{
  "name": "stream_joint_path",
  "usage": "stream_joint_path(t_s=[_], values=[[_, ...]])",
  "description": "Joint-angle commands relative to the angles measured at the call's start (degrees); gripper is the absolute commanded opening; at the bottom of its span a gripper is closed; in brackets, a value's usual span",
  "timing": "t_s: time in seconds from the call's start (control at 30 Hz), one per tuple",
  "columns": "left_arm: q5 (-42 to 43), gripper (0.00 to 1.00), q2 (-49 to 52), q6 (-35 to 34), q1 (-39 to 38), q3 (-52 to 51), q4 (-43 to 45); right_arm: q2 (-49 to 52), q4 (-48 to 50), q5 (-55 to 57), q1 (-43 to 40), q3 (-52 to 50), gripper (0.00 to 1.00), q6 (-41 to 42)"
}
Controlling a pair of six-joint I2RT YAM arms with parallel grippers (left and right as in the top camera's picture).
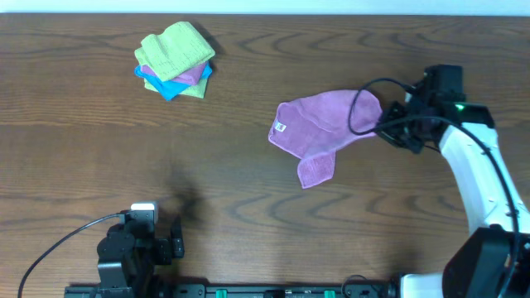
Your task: Fold the cloth
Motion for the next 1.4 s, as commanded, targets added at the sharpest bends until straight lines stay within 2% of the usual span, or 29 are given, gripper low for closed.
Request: stream_joint_path(t_s=[0.0,0.23,0.4,0.6,0.7,0.83,1.03,1.07,1.13,1.2,1.27,1.37], values=[[-3.08,0.95,-0.37,1.31,-0.28,-1.05,-2.60,-1.01,-1.11,7.04,-3.15,0.39,0.01,-2.69],[-3.78,0.95,-0.37,1.31,-0.28,-1.05,-2.58,-0.98,-0.81,14.29,-8.13,0.39,0.01,-3.85],[-3.08,0.95,-0.37,1.20,-0.28,-1.05,-1.64,-0.98,0.48,14.86,-9.88,0.39,0.01,-5.31],[6.62,0.95,-0.37,-1.73,-0.28,-1.05,6.95,-0.98,1.33,18.64,-10.03,0.37,0.01,-5.99],[14.82,0.95,0.22,-3.45,-0.28,-0.83,13.09,-0.98,1.25,18.64,-10.03,0.37,0.01,-6.14],[18.56,0.96,4.90,-11.41,-0.28,0.09,17.44,-0.98,1.42,18.71,-10.03,0.37,0.01,-6.14],[21.49,0.95,22.32,-10.82,-0.31,9.27,16.63,-0.98,1.79,19.12,-10.03,0.37,0.02,-6.14],[22.03,0.95,25.64,-10.49,-0.33,11.39,16.39,-0.98,1.79,19.34,-10.03,0.37,0.05,-6.14],[23.02,0.96,32.81,-10.47,-0.46,16.37,15.63,-0.98,1.77,19.91,-10.03,0.37,0.40,-6.14],[23.19,0.95,39.54,-10.45,-0.90,21.68,14.21,-0.98,1.77,20.44,-10.03,0.37,0.57,-6.23],[23.54,0.95,45.66,-10.27,-1.57,26.91,12.35,-0.98,1.95,20.33,-10.03,0.39,0.64,-7.61],[25.14,0.95,52.76,-10.32,-2.62,32.92,11.65,-0.98,2.71,17.05,-10.01,0.39,0.66,-13.16]])
